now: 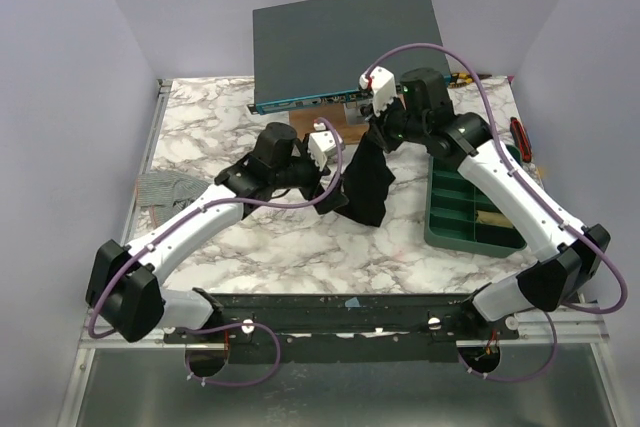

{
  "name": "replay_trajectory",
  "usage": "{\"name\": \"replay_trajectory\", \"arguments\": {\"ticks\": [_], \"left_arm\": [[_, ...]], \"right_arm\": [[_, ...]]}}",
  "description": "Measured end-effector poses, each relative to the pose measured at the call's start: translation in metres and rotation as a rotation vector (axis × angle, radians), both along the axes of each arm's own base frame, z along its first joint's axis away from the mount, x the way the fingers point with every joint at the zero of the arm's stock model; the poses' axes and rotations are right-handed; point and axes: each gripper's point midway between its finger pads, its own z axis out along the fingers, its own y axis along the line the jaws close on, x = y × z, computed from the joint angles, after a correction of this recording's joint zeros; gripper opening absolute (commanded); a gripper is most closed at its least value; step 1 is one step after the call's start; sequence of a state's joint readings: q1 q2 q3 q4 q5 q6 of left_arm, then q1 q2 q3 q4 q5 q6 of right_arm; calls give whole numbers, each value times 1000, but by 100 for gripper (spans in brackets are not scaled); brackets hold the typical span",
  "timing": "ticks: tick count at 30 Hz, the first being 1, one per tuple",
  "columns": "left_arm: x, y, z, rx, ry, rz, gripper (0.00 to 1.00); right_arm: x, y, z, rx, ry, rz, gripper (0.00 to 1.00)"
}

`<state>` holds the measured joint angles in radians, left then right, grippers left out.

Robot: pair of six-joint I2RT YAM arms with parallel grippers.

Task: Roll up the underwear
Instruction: Flatten out the underwear at the center of the board.

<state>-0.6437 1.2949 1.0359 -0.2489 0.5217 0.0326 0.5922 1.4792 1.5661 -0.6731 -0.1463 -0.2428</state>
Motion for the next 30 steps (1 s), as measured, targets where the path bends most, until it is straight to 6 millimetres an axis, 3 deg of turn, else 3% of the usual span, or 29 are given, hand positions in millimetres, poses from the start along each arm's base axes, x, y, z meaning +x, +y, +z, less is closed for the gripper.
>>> {"name": "replay_trajectory", "arguments": {"ticks": [14, 21, 30], "left_arm": [[54, -11, -52, 22, 57, -2, 99], [46, -27, -51, -62, 80, -148, 99], [54, -47, -46, -104, 76, -245, 94]], "right_arm": [[-6, -8, 5, 12, -9, 23, 1], [-15, -21, 10, 33, -20, 39, 1], [-18, -27, 5, 42, 2, 48, 1]]}}
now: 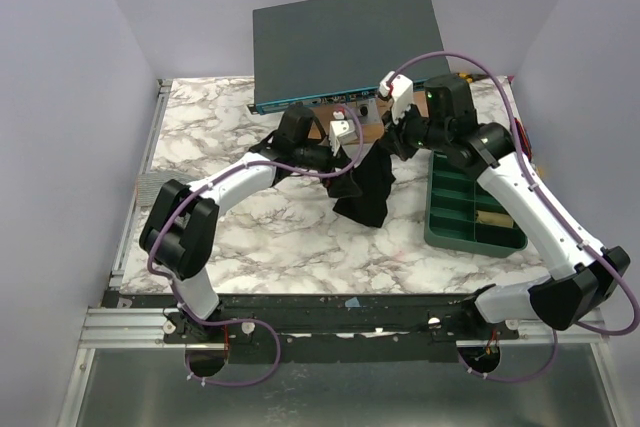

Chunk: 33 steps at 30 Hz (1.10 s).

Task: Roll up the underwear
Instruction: Flatten out the underwear at the center of the board.

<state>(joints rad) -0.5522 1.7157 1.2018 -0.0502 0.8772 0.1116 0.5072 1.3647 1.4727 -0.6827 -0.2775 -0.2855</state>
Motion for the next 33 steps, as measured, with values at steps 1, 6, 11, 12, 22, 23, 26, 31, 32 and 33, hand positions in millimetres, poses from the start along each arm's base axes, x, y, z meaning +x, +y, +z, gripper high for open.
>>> {"name": "replay_trajectory", "arguments": {"ticks": [1, 6, 11, 12, 22, 23, 26, 31, 32, 33], "left_arm": [[0, -1, -1, 0, 1, -6, 92], [-6, -4, -7, 2, 10, -37, 80], [-13, -5, -13, 7, 22, -55, 65], [-14, -5, -13, 6, 25, -58, 62], [-11, -5, -24, 26, 46, -43, 91], [-10, -5, -25, 30, 44, -35, 94], [-5, -3, -25, 31, 41, -17, 94], [-2, -5, -27, 28, 62, -31, 85], [-2, -6, -28, 29, 71, -41, 83], [-4, -7, -30, 32, 81, -50, 81]], "right_arm": [[0, -1, 0, 0, -1, -1, 1], [1, -4, 2, 2, -5, -9, 1], [3, -7, 2, 1, -5, -17, 1], [3, -7, 2, 2, -5, -18, 1], [5, -11, 3, 4, -9, -29, 1], [4, -11, 4, 5, -11, -29, 1], [4, -12, 6, 8, -17, -30, 1], [4, -16, 7, 9, -19, -39, 1], [4, -16, 7, 9, -19, -40, 0], [4, -16, 7, 9, -20, -40, 1]]}}
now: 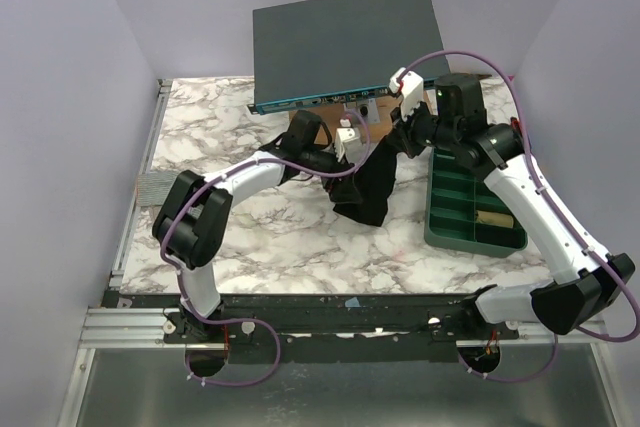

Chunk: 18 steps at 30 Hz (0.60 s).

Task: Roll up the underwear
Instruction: Flatten out the underwear at the center of the board.

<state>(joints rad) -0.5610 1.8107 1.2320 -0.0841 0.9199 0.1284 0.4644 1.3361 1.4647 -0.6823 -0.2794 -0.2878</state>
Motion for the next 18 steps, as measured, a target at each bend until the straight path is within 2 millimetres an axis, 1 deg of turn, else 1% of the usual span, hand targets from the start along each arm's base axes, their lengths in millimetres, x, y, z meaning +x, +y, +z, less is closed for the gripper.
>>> {"name": "replay_trajectory", "arguments": {"ticks": [5, 7, 9, 14, 18], "left_arm": [[-15, -5, -4, -3, 43, -50, 69], [-19, -8, -4, -9, 59, -67, 66], [-19, -10, -3, -15, 70, -74, 66], [-17, -8, 3, -35, 102, -64, 64], [0, 0, 15, -83, 140, -8, 60]], "right_arm": [[0, 0, 0, 0, 0, -2, 1], [0, -1, 0, 0, 0, -2, 1], [0, -1, 0, 0, 0, -2, 0], [0, -1, -2, -2, 4, -3, 1], [-1, -4, -9, -9, 17, -10, 1]]}}
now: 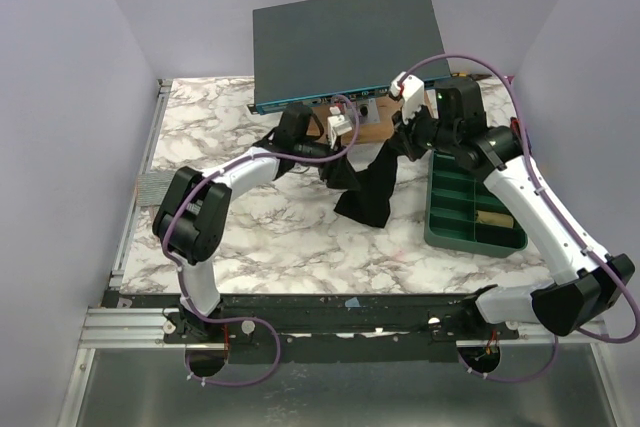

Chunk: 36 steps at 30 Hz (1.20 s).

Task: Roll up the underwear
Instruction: Flatten out the underwear at the center of the board.

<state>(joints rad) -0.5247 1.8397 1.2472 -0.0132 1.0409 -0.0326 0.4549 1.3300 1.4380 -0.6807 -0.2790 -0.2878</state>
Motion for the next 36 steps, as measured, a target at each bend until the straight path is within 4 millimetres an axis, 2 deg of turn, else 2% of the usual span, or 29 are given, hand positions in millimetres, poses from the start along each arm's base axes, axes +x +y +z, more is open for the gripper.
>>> {"name": "replay_trajectory", "arguments": {"ticks": [4, 8, 12, 15, 16, 23, 30, 36], "left_arm": [[16, 8, 10, -37, 30, 54, 56], [16, 3, 21, -74, 52, 53, 57], [12, -3, 24, -82, 58, 43, 83], [13, -4, 19, -68, 31, 54, 92], [14, -4, 17, -63, 25, 57, 98], [22, 0, -1, -18, -73, 64, 99], [15, -14, -18, -4, -51, -30, 98], [-1, -21, -16, -31, 4, -106, 82]], "right_arm": [[-1, -5, -8, -7, 15, -10, 1], [0, -8, -10, -8, 19, -18, 1], [0, -9, -8, -4, 13, -20, 1], [0, -10, -6, -2, 9, -22, 1], [0, -10, -6, -2, 8, -22, 1], [-3, -13, -4, 9, 4, -21, 1], [-3, -18, -3, 16, 5, -28, 1], [-4, -22, -8, 14, 14, -36, 1]]}}
